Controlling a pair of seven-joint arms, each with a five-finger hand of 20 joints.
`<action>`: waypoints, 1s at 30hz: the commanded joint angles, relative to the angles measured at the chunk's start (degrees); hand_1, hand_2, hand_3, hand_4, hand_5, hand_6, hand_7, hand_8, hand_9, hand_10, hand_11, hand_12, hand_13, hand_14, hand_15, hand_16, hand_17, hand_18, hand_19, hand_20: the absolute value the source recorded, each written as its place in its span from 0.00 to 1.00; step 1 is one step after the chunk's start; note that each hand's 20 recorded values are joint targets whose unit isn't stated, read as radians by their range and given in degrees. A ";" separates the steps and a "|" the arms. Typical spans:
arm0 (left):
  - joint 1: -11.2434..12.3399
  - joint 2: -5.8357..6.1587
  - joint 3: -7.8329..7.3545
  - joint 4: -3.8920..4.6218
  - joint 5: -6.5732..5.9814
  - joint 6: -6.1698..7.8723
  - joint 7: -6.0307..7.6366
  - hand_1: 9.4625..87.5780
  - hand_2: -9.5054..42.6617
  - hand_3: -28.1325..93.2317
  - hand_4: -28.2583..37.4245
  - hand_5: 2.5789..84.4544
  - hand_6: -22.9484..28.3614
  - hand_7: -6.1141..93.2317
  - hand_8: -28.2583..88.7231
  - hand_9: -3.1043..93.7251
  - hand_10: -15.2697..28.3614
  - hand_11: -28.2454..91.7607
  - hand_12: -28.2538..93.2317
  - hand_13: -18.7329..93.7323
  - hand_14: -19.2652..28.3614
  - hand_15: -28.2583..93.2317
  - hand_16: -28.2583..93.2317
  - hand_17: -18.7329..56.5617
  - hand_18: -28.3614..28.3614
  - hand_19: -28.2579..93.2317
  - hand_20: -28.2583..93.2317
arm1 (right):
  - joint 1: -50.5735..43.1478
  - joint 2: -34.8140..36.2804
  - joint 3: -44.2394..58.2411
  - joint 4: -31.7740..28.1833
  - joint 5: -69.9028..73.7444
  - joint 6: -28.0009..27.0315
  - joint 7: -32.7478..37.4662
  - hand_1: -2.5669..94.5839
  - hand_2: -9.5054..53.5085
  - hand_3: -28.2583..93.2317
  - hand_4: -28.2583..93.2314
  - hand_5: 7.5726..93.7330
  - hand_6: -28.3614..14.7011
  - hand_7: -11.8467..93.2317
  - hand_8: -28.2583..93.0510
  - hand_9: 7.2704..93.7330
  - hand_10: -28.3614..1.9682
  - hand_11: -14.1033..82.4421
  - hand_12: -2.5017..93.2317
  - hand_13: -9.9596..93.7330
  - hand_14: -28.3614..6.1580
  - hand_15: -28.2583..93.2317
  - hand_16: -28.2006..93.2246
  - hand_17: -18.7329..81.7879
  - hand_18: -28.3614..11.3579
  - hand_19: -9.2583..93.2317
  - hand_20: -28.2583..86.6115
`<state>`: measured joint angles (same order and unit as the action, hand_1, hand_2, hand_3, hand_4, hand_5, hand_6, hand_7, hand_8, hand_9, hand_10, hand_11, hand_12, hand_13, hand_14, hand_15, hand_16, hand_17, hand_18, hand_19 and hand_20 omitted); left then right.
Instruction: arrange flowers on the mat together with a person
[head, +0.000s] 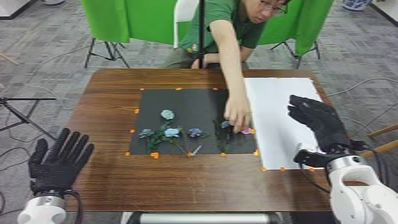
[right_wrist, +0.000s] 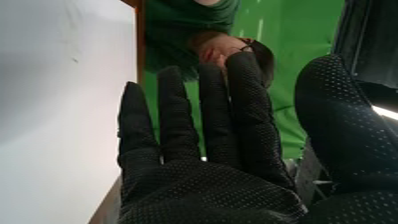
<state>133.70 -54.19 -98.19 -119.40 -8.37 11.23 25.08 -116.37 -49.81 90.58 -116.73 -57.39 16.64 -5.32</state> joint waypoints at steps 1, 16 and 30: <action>0.53 -0.62 -0.12 -0.12 -0.01 0.24 -0.26 0.21 0.46 0.79 0.00 0.50 0.57 0.14 0.16 0.44 0.64 0.36 0.27 0.43 0.69 0.46 0.16 0.21 0.70 0.45 0.32 | 0.26 -0.05 -0.59 -0.09 -0.66 -0.32 0.54 0.37 0.20 0.83 0.04 0.54 0.68 0.26 0.13 0.47 0.67 0.21 0.13 0.46 0.48 0.34 0.36 0.39 0.36 0.22 0.47; 0.53 -0.67 -0.02 -0.14 -0.12 0.16 -0.02 0.20 0.46 0.80 0.00 0.50 0.57 0.14 0.16 0.44 0.64 0.36 0.27 0.43 0.69 0.46 0.16 0.21 0.70 0.45 0.32 | -3.25 -0.84 2.86 -0.99 -0.80 -3.13 -0.65 0.37 0.19 0.83 0.04 0.54 0.68 0.26 0.13 0.47 0.68 0.21 0.13 0.46 0.51 0.34 0.36 0.39 0.36 0.21 0.46; 0.66 -0.44 -0.11 -0.16 -0.07 0.05 0.11 0.20 0.46 0.79 0.00 0.50 0.57 0.14 0.16 0.44 0.64 0.36 0.27 0.43 0.69 0.46 0.17 0.22 0.70 0.45 0.32 | 0.14 -0.95 1.07 1.34 6.37 -7.06 -3.73 0.37 0.15 0.83 0.04 0.54 0.68 0.26 0.13 0.46 0.67 0.21 0.13 0.45 0.55 0.34 0.34 0.40 0.38 0.19 0.46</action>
<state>133.65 -54.26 -98.18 -119.41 -8.37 11.23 25.23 -117.09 -50.51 91.22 -116.69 -57.47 13.50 -5.35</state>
